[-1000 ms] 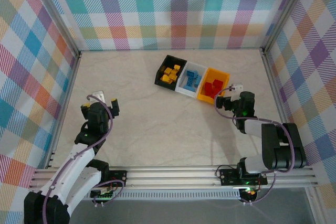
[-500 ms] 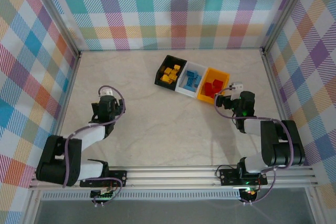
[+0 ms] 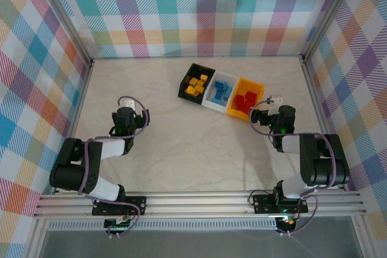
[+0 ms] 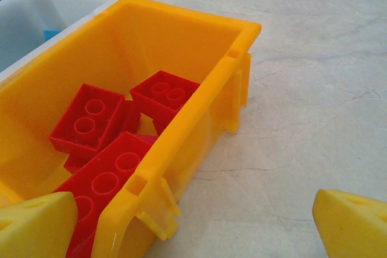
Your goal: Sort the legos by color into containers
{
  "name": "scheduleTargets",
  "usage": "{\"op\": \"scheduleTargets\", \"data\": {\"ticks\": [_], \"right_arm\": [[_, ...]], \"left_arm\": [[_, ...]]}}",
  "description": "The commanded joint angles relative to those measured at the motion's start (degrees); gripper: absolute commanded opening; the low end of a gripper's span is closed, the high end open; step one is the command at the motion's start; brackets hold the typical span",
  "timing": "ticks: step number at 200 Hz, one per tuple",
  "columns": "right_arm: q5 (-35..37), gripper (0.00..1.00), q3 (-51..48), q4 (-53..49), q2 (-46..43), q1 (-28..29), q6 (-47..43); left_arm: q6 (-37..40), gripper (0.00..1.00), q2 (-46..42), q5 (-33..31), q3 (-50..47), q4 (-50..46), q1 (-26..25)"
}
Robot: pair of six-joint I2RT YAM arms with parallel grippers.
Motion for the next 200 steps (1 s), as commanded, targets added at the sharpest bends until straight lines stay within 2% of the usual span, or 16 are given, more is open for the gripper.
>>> {"op": "scheduleTargets", "data": {"ticks": [1, 40, 60, 88, 102, 123, 200], "right_arm": [[-1.9, 1.00, -0.1, 3.8, 1.0, -0.9, 1.5], [-3.5, 1.00, -1.6, 6.4, 1.0, -1.3, 1.3], [-5.0, 1.00, -4.6, 11.6, 0.7, -1.4, 0.7], [-6.7, 1.00, -6.7, 15.8, 0.6, -1.3, 0.1], [-6.1, 1.00, -5.1, 13.3, 0.8, -1.3, 0.3], [-5.4, 1.00, 0.1, 3.6, 1.3, -1.2, 0.1], [-2.2, 1.00, -0.1, 3.8, 1.2, -0.6, 0.7]], "left_arm": [[1.8, 1.00, 1.7, 3.2, 0.3, 5.1, 0.7], [-0.2, 1.00, 2.7, 4.3, 0.9, 4.6, 2.4], [-2.8, 1.00, 4.7, 0.3, -3.3, 14.1, 3.3], [-2.4, 1.00, 4.2, 1.5, -2.7, 12.4, 3.5], [-2.1, 1.00, 4.3, 1.7, -2.1, 11.2, 3.4], [-2.0, 1.00, 4.3, 1.6, -2.1, 10.8, 3.3], [-2.0, 1.00, 4.3, 1.5, -2.0, 10.9, 3.2]]}}
